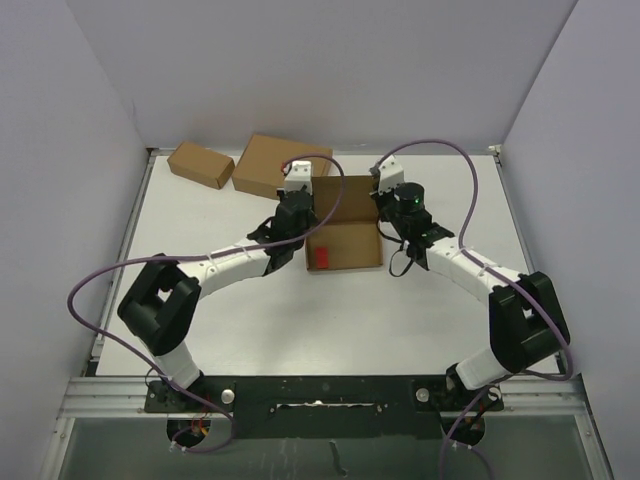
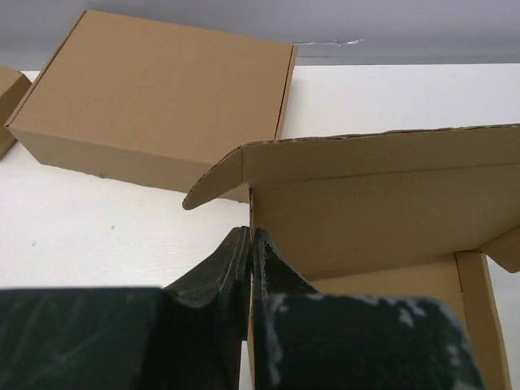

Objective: Fold the paper box

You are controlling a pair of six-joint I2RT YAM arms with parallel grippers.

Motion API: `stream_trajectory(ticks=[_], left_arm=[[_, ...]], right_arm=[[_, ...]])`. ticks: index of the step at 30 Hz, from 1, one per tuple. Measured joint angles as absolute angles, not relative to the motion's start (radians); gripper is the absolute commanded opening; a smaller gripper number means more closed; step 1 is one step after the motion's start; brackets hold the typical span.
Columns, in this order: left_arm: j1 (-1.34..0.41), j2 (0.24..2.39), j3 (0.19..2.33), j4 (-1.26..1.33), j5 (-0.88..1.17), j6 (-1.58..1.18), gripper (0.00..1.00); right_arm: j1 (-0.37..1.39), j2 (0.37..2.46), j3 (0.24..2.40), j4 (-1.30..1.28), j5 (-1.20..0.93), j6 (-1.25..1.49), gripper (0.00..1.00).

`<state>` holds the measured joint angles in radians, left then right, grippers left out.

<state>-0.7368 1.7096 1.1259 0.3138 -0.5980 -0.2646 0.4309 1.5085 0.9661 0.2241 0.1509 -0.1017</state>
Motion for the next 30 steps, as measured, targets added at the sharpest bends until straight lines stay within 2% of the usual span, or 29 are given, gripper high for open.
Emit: stream_trajectory(ticks=[18,30], left_arm=[[-0.761,1.734,0.941,0.535,-0.59,-0.243,0.0],[-0.783,1.734,0.924,0.561,-0.621,-0.244,0.0]], right_arm=[[0.433,1.509,0.754,0.45,0.135,-0.044,0.0],[0.433,1.46,0.733,0.402,0.133,0.015,0.05]])
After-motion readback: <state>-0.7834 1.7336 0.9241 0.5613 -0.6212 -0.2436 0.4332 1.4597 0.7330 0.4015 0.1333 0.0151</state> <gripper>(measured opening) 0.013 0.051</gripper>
